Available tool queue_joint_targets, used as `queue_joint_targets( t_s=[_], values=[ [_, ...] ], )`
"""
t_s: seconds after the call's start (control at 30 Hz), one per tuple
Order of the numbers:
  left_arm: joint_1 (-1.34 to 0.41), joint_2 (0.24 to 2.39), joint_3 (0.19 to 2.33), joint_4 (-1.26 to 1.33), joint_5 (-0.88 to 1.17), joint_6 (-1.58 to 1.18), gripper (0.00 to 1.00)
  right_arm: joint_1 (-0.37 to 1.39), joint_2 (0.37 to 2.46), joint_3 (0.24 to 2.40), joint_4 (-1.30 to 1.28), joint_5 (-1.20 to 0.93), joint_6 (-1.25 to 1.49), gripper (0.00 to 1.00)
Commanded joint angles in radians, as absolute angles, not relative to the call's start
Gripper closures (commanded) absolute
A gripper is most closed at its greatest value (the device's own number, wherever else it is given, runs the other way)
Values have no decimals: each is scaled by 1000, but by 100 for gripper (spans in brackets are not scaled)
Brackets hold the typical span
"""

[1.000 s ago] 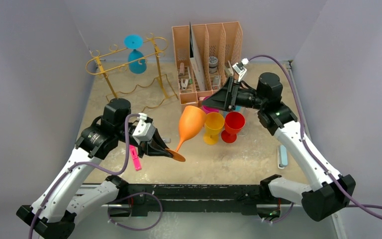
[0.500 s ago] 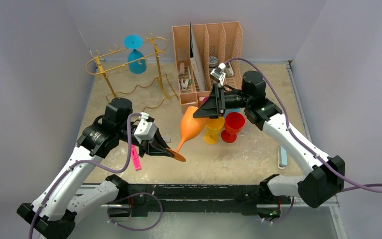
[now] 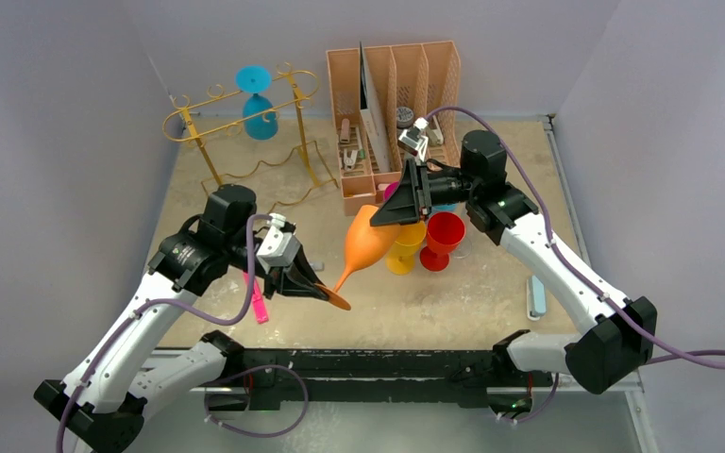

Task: Take the wine glass off the wine glass rack
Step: Place the wine glass at the center of the board.

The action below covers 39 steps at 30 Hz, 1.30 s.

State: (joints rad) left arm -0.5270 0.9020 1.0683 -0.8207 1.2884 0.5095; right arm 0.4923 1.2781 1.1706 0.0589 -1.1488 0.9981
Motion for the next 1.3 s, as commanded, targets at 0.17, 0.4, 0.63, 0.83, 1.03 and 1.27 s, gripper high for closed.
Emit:
queue_joint_targets(
  t_s=[0.17,0.4,0.63,0.83,1.03,1.27],
  values=[
    [-527,899,1104,-918,1265,598,100,495,1253,1220,100,-1223,1022,64],
    [-527,917,1130,-1018,1183,675,100,495,1260,1233,63,-1199,1008,94],
    [-527,918,1133,-998,1186,676,100,496,1257,1221,71,-1203,1024,100],
    [-526,880,1126,-937,1116,644,96,497,1255,1209,93,-1191,1024,100],
    [-526,847,1105,-877,1066,585,72,504,1253,1206,105,-1190,1019,100],
    [-527,810,1084,-849,1026,570,62,515,1256,1201,101,-1182,1002,100]
  ],
)
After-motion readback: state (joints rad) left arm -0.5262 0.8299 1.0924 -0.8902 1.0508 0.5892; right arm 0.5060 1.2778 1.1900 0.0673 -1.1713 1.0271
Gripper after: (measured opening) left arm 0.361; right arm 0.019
